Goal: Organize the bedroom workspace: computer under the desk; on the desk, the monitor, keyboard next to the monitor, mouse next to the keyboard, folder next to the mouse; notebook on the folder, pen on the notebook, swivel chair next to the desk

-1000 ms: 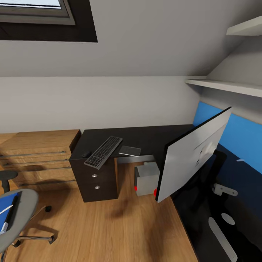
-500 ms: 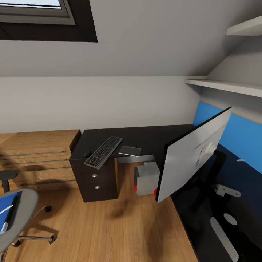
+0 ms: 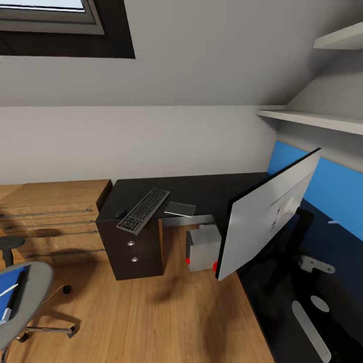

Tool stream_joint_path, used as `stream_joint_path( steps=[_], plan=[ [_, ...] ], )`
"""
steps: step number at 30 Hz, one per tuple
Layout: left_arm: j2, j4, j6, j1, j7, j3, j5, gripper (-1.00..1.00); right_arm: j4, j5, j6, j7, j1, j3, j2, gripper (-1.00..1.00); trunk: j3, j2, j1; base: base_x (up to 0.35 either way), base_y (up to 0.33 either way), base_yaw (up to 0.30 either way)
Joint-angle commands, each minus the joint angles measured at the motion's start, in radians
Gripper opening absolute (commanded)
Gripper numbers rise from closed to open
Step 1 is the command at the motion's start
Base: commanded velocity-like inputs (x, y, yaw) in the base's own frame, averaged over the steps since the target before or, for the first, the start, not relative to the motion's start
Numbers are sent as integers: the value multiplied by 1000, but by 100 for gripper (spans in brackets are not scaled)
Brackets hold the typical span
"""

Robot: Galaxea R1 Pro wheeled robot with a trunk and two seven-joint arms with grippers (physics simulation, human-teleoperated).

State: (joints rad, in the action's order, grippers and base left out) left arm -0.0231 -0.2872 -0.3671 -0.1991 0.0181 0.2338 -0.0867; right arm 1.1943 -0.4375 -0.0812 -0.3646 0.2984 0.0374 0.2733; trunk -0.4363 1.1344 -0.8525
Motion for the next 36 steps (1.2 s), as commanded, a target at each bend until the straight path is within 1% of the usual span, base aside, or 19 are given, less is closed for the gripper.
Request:
stream_joint_path(
  steps=[1, 12, 19, 25, 31, 36],
  plan=[
    [0, 0, -3, 0, 2, -4, -9, 100, 0, -10, -7, -5, 1, 4, 1, 100, -1, 1, 0, 0, 0, 0],
    [0, 0, -3, -1, 0, -4, -9, 100, -13, -9, -10, -5, 1, 2, 2, 100, -1, 1, 0, 0, 0, 0],
    [-2, 0, -3, 0, 0, -5, -8, 100, -114, -6, -44, 12, 2, -21, 3, 100, -1, 1, 0, 0, 0, 0],
    [-3, 0, -3, -1, 0, -5, -8, 100, -182, -4, -75, 46, 9, -29, 4, 100, -1, 1, 0, 0, 0, 0],
    [-3, 0, -3, -1, 0, -5, -8, 100, -232, -3, -86, 64, 40, -31, 4, 100, -1, 1, 0, 0, 0, 0],
    [-3, 0, -4, -1, -1, -5, -8, 100, -302, -2, -103, 68, 94, -31, 4, 100, -1, 1, 0, 0, 0, 0]
  ],
)
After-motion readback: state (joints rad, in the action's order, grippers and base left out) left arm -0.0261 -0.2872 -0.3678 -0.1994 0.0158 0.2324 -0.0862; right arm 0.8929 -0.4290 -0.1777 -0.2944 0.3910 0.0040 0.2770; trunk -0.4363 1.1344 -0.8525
